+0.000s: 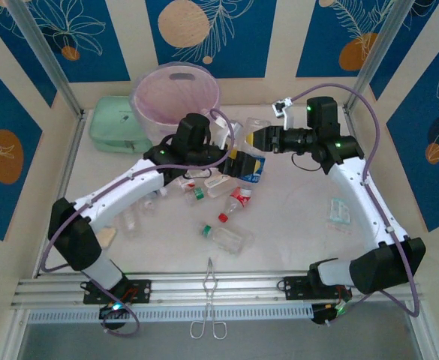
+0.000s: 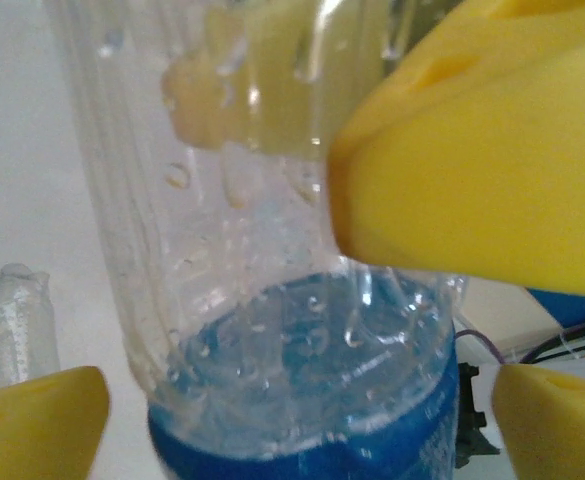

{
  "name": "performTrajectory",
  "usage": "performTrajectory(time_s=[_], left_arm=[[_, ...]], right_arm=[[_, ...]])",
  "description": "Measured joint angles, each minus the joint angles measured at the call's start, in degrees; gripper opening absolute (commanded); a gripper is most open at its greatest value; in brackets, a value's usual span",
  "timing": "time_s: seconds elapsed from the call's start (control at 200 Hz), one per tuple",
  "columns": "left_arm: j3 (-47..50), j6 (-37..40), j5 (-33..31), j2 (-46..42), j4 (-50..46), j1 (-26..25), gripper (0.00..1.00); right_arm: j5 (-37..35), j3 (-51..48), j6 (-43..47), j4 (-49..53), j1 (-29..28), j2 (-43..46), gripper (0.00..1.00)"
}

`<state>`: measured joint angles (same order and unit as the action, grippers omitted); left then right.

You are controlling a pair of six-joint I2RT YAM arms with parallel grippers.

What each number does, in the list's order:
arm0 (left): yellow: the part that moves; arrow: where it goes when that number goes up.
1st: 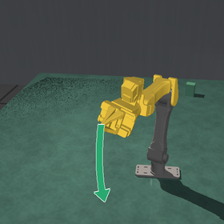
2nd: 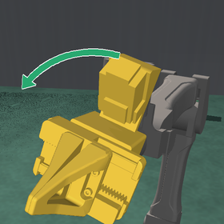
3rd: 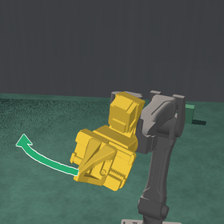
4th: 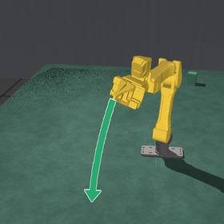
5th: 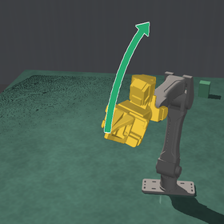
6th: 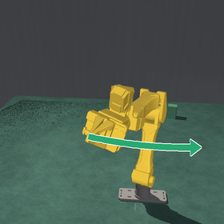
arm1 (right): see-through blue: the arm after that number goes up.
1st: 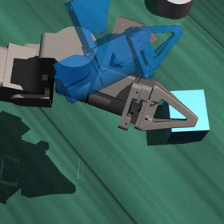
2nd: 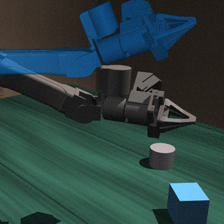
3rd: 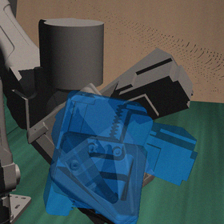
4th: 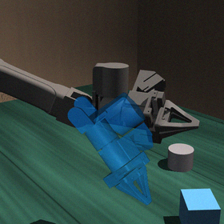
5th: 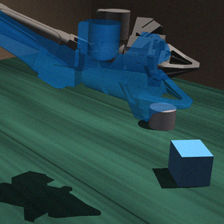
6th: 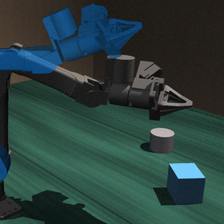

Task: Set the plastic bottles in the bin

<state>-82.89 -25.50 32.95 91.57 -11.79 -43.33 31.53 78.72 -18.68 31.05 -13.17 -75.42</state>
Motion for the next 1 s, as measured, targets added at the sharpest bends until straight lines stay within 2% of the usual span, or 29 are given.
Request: performTrajectory(time_s=[0.11,0.205,0.3,0.355,0.455,0.57,0.74,0.916,1.001], left_arm=[[-0.02,-1.38,0.17,1.01,1.55,0.0,0.66],[-0.13,-1.7,0.35,1.31,1.92,-0.09,0.6],[-0.28,-1.68,0.26,1.29,1.81,-0.07,0.54],[-0.31,-1.62,0.22,1.29,1.66,-0.07,0.54],[-0.31,-1.66,-0.24,1.29,1.25,0.09,0.54],[-0.72,-1.68,-0.57,1.4,0.2,1.11,0.54],[-6.69,-1.01,-1.05,2.54,-4.11,4.66,0.49],[-21.73,2.75,-2.89,5.92,-11.87,9.11,0.48],[-28.48,5.09,-4.17,6.84,-15.89,11.45,0.44]], right_arm=[[0.15,-1.31,-1.25,-1.92,0.0,-0.02,0.43],[-0.04,-1.64,-1.62,-2.34,0.02,-0.17,0.48],[-0.17,-1.64,-1.84,-2.45,0.02,-0.2,0.61],[-0.39,-1.62,-1.77,-2.25,0.0,-0.2,0.74],[-0.94,-1.62,-1.86,-1.2,0.2,-0.13,0.88],[-2.03,-1.66,-1.73,0.37,1.27,0.46,0.98],[-4.59,-4.85,-3.48,0.79,5.79,6.8,0.99],[-7.96,-10.6,-5.92,1.36,9.86,12.17,0.99],[-9.16,-13.33,-7.13,2.25,11.28,12.63,1.0]])
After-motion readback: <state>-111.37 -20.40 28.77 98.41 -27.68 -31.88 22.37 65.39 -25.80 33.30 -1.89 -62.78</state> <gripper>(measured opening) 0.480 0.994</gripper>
